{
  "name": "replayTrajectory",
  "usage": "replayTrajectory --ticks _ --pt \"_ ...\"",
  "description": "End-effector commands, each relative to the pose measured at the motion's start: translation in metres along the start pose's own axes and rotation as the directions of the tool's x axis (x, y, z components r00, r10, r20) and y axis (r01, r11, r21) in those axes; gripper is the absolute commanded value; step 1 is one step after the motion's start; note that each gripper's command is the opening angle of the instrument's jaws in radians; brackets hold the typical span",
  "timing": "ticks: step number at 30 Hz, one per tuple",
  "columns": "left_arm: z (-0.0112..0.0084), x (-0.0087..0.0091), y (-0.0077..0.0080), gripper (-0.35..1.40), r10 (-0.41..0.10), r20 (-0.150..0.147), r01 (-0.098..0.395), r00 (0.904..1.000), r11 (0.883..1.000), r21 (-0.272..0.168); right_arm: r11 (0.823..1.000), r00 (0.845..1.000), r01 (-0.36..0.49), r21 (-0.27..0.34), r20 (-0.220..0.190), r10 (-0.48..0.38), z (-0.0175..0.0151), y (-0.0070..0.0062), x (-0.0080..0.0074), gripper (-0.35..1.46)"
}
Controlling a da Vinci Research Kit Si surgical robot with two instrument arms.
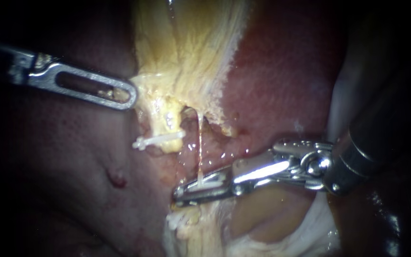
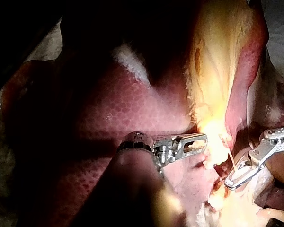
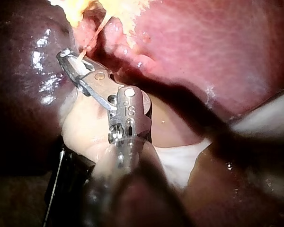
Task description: Going back first clip right tube
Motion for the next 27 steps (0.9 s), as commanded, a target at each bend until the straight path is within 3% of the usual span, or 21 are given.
replayTrajectory --ticks 1,6,11,16,19,27 --pt "0.0 0.0 0.0 -0.35 0.001 0.0 -0.001 1.0 1.0 0.0 1.0 1.0 0.0 0.0 0.0 0.0 0.0 0.0 0.0 -0.35" --pt "0.0 0.0 0.0 -0.35 0.001 0.0 -0.001 1.0 1.0 0.0 1.0 1.0 0.001 -0.001 -0.001 -0.001 0.0 -0.0001 -0.0001 -0.33" --pt "0.0 0.0 0.0 -0.35 0.001 0.0 -0.001 1.0 1.0 0.0 0.996 0.996 0.086 -0.037 -0.018 -0.087 0.0006 -0.0002 -0.0004 0.34" --pt "0.0 0.0 0.0 -0.35 0.001 0.0 -0.001 1.0 1.0 0.0 0.988 0.989 0.144 -0.06 -0.026 -0.145 0.0013 0.0003 -0.0002 0.45" --pt "0.0 0.0 0.0 -0.35 0.001 0.0 -0.001 1.0 1.0 0.0 0.973 0.975 0.22 -0.07 -0.022 -0.222 0.0014 0.0008 -0.0004 0.43" --pt "0.0 0.0 -0.0001 -0.35 0.001 0.0 -0.001 1.0 1.0 0.0 0.909 0.925 0.365 -0.2 -0.036 -0.379 0.0007 0.0034 -0.001 0.49"
